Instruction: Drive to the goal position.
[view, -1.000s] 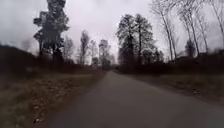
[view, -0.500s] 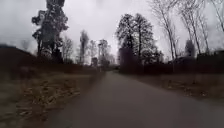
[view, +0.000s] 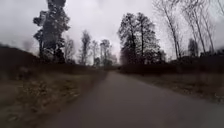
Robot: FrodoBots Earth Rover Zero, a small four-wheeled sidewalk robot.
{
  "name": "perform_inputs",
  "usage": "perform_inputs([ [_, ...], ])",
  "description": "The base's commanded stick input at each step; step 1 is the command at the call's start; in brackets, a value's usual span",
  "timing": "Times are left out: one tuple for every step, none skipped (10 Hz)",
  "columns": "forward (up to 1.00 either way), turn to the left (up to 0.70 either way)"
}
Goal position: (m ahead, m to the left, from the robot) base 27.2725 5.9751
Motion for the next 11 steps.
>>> perform_inputs([
  [0.7,0.0],
  [0.7,0.0],
  [0.7,0.0],
  [0.7,0.0],
  [0.7,0.0],
  [0.7,0.0],
  [0.7,0.0],
  [0.7,0.0],
  [0.7,0.05],
  [0.7,0.11],
  [0.7,0.14],
])
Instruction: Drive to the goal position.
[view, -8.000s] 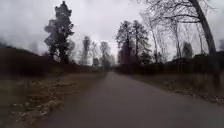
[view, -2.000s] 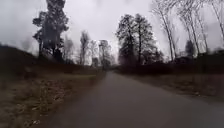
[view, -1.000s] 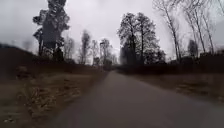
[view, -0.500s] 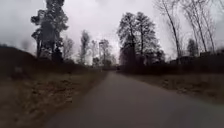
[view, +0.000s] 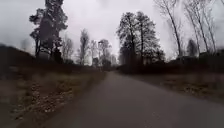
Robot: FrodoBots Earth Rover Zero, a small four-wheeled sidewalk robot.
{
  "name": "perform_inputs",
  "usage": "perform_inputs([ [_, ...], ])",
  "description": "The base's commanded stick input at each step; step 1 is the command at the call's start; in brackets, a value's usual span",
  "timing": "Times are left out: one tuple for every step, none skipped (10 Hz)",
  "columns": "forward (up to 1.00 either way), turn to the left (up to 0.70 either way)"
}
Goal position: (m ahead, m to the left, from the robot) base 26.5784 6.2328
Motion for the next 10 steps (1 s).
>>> perform_inputs([
  [0.7,0.09],
  [0.7,0.02],
  [0.7,0.0],
  [0.7,0.0],
  [0.7,0.0],
  [0.7,0.01],
  [0.7,0.03],
  [0.7,0.08],
  [0.7,0.14],
  [0.7,0.14],
])
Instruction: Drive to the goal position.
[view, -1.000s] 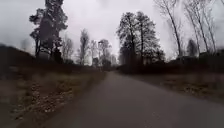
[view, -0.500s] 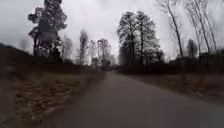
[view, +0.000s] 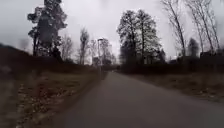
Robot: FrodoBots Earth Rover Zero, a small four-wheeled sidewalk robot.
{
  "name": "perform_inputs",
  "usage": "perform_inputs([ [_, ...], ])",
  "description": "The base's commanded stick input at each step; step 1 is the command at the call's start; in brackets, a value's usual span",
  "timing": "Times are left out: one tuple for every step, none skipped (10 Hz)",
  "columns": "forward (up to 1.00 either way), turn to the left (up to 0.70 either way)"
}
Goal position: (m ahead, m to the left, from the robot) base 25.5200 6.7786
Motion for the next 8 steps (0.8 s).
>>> perform_inputs([
  [0.7,0.09],
  [0.7,0.02],
  [0.7,0.0],
  [0.7,0.0],
  [0.7,0.0],
  [0.7,0.0],
  [0.7,0.0],
  [0.7,0.0],
])
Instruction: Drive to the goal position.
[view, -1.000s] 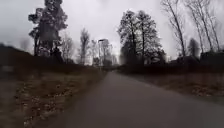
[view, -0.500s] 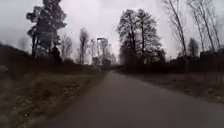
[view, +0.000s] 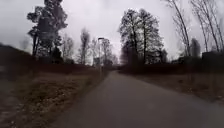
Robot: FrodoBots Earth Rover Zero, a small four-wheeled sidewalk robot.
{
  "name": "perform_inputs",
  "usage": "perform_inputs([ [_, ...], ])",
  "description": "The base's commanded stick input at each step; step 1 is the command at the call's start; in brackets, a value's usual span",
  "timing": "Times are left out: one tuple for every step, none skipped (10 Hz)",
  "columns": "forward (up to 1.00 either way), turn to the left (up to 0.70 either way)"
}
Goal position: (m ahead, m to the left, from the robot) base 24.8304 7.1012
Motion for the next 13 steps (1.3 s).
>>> perform_inputs([
  [0.7,0.0],
  [0.7,0.0],
  [0.7,0.0],
  [0.7,0.0],
  [0.7,0.0],
  [0.7,0.0],
  [0.7,0.0],
  [0.7,0.0],
  [0.7,0.0],
  [0.7,0.0],
  [0.7,0.0],
  [0.7,0.0],
  [0.7,0.0],
])
